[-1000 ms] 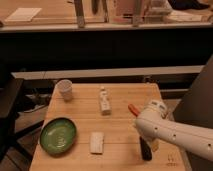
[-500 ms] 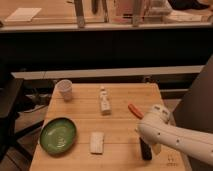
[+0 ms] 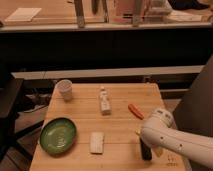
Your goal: Place the eraser in the ceramic cup
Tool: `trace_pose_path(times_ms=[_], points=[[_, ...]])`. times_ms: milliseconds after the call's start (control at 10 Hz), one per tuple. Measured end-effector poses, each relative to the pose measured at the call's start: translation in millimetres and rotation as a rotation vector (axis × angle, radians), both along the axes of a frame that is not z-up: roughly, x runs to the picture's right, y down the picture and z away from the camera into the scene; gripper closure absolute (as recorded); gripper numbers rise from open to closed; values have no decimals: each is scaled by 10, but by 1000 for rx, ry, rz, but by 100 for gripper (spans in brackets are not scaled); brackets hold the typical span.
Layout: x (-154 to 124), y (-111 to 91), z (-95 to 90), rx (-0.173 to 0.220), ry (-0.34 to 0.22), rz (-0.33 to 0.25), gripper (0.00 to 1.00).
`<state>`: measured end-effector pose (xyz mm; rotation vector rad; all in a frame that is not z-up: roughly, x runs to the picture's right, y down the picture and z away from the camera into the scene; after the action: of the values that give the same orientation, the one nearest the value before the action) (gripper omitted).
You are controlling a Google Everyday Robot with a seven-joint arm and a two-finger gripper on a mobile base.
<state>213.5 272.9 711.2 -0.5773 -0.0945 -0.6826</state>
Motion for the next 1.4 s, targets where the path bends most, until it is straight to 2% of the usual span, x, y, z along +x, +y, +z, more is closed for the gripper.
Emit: trace_pose_path(times_ms=[400,1400], points=[[42,83,47,-5,-27,-18,20],[107,218,158,-21,-91,-20,20]])
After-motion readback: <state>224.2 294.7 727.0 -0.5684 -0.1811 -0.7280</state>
